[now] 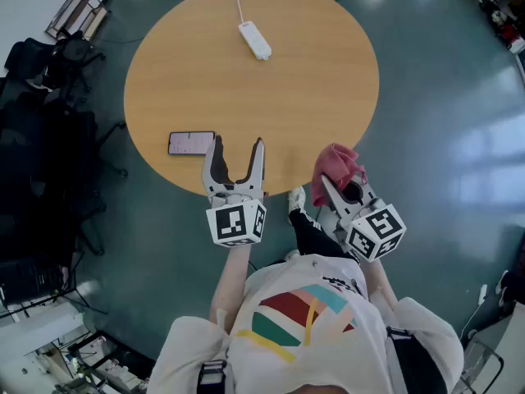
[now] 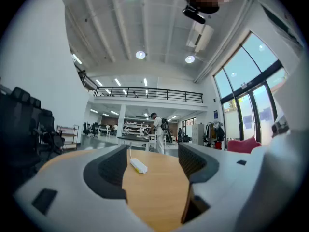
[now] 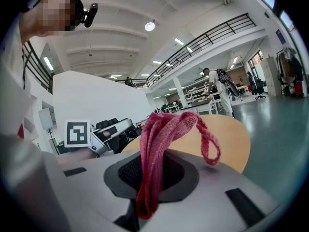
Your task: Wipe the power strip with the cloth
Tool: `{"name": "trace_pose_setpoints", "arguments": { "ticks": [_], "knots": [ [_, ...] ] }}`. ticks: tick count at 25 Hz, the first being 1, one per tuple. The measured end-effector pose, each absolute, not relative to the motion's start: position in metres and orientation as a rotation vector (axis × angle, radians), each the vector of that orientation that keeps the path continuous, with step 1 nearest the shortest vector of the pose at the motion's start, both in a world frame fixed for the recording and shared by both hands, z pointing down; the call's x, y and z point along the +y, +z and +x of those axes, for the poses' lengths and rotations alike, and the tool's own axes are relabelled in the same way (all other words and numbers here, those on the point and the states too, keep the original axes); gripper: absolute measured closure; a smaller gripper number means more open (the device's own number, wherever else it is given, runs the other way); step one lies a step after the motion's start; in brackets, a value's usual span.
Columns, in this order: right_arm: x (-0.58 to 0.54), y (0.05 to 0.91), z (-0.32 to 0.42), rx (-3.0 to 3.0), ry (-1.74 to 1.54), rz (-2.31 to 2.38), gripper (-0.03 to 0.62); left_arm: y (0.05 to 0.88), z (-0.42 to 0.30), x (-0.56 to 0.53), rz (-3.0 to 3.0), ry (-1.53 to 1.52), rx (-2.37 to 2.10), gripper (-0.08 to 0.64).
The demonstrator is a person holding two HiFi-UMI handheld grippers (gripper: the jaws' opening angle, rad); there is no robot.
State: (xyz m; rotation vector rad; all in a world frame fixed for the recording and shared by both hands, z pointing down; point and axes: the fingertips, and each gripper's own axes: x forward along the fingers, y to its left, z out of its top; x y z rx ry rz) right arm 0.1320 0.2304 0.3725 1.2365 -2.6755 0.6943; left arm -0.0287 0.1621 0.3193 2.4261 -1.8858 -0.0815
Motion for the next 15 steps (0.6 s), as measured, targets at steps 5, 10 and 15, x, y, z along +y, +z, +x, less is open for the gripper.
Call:
{"name": "trace_pose_setpoints", "arguments": {
  "ticks": [5, 10, 15],
  "knots": [
    [0.108, 0.349, 0.166, -2.701, 0.663, 1.243, 0.553, 0.328, -0.001, 0.030, 2.313, -0.081, -1.872, 0.192],
    [0.035, 0.364, 0.160, -2.674, 0.663, 1.221, 0.553, 0.370, 0.005, -0.055, 2.258, 0.040, -1.805, 0.192],
    [0.005, 0.388, 0.159, -2.623, 0.709, 1.239, 0.552, 0.452, 0.003, -0.137, 2.036, 0.230, -1.794, 0.192]
  ]
}}
